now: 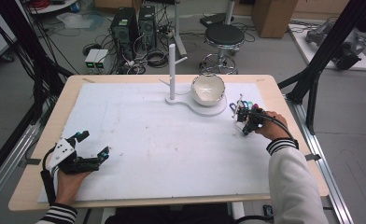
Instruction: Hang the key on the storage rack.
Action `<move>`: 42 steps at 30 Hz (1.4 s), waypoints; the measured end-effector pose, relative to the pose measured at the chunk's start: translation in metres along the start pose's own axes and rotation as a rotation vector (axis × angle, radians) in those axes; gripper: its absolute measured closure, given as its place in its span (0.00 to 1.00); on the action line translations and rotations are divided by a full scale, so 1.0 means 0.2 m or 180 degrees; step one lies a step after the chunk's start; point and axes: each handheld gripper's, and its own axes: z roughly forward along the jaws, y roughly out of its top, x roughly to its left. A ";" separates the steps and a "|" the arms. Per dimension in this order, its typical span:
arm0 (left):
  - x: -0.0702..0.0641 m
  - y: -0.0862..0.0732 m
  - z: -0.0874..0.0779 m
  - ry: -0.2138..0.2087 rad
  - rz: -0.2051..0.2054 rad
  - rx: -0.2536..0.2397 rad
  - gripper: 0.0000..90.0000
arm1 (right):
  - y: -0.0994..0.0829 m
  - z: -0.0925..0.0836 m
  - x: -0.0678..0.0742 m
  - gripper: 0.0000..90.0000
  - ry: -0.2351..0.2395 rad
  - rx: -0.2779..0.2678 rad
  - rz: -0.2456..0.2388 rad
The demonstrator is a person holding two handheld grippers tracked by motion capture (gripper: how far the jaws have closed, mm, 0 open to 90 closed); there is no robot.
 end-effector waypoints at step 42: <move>0.00 0.00 0.00 0.0010 -0.0011 -0.0002 0.02 | 0.10 -0.56 0.03 0.99 0.0523 -0.2723 0.0122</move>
